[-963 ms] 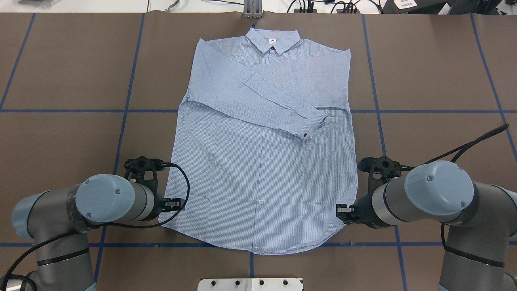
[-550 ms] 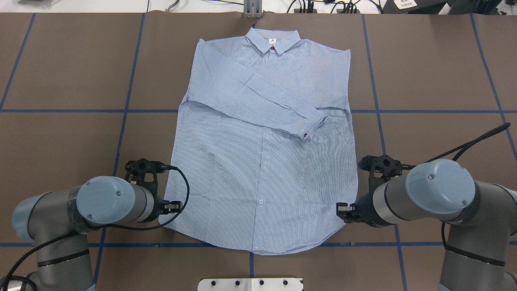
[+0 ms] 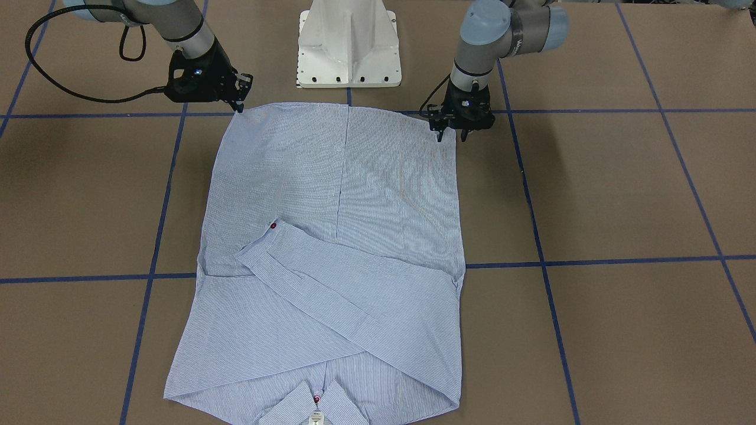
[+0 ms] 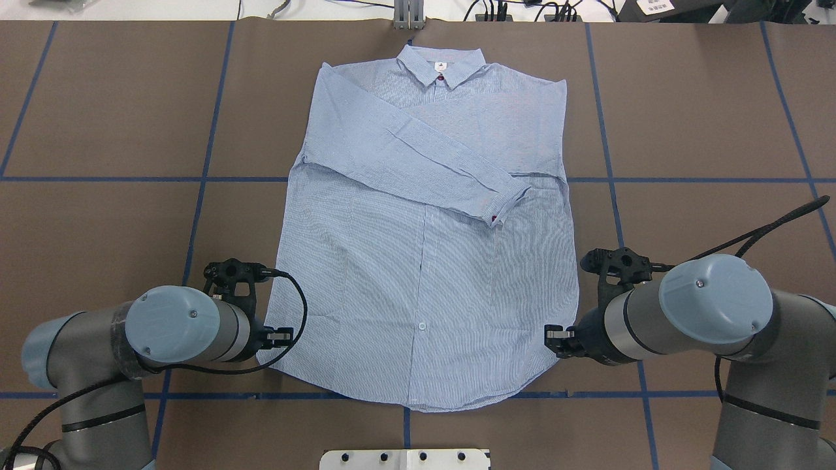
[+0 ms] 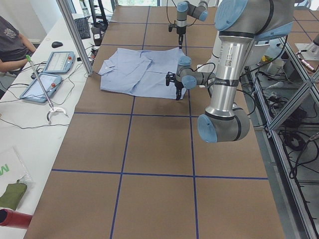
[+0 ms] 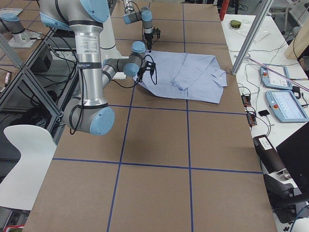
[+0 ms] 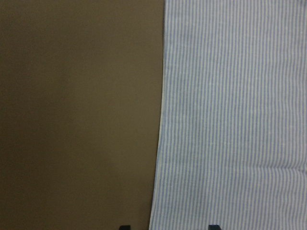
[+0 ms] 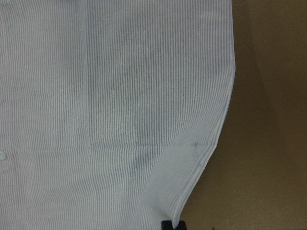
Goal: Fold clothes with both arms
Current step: 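Lower both grippers to the hem corners nearest the robot and grasp them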
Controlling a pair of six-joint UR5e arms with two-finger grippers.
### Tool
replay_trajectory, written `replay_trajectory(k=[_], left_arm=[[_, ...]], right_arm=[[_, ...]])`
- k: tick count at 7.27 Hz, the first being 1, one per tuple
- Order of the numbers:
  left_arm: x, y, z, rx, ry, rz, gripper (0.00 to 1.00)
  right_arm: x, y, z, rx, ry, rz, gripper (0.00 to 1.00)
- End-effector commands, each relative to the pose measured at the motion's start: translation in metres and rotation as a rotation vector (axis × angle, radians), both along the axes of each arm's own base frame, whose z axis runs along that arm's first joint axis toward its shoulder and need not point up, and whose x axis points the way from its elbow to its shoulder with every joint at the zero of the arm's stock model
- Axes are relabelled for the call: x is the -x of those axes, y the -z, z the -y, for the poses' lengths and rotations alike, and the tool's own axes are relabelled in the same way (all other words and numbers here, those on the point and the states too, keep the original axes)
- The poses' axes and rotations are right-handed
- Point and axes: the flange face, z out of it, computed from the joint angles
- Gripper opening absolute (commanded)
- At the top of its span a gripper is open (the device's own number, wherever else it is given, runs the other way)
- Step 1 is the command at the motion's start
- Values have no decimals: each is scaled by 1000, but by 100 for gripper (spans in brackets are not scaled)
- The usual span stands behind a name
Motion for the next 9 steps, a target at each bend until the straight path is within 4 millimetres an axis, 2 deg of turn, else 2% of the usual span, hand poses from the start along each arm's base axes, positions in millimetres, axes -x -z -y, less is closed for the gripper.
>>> replay_trajectory(k=[1, 3, 9], left_arm=[[-1, 0, 0, 3, 0, 2, 57], [-5, -9, 0, 8, -3, 17, 55], [-5, -4, -1, 10, -2, 10, 38]], right_arm=[[-1, 0, 1, 0, -1, 1, 0], [-1, 0, 1, 0, -3, 1, 0], [-7, 1, 7, 12, -6, 6, 0]])
